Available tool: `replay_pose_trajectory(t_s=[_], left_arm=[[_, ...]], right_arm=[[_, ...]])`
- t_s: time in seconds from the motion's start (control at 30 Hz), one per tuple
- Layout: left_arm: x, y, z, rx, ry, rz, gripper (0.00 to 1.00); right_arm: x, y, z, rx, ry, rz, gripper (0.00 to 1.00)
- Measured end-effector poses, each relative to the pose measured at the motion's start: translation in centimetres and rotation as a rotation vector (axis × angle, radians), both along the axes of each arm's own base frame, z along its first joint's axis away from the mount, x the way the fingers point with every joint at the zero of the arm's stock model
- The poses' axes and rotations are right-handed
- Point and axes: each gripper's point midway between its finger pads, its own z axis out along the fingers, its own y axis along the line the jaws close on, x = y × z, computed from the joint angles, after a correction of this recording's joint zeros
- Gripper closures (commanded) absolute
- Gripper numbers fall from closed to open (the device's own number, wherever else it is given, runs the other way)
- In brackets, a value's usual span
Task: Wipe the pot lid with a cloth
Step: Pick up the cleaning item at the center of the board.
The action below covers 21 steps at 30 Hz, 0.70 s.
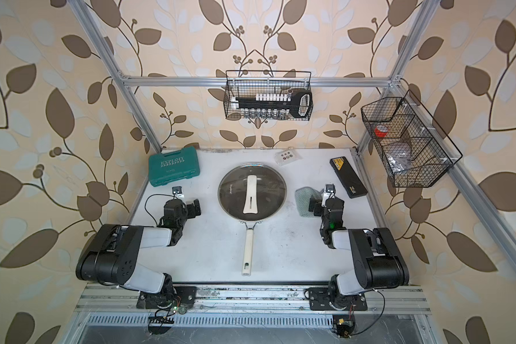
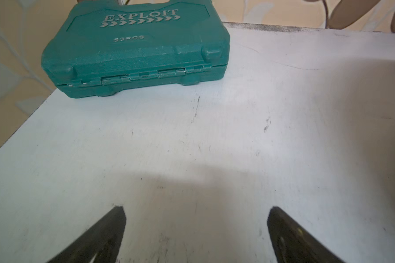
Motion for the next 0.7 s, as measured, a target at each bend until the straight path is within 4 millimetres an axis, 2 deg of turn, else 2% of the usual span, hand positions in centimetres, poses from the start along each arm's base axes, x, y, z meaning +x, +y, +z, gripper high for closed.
replay_pose_trajectory(t_s=[0.7], left_arm=[[0.04, -0.26, -0.02, -0.007, 0.0, -0.013, 0.01]], right_arm=[[0.01, 0.0, 0.01, 0.0, 0.0, 0.0, 0.01]])
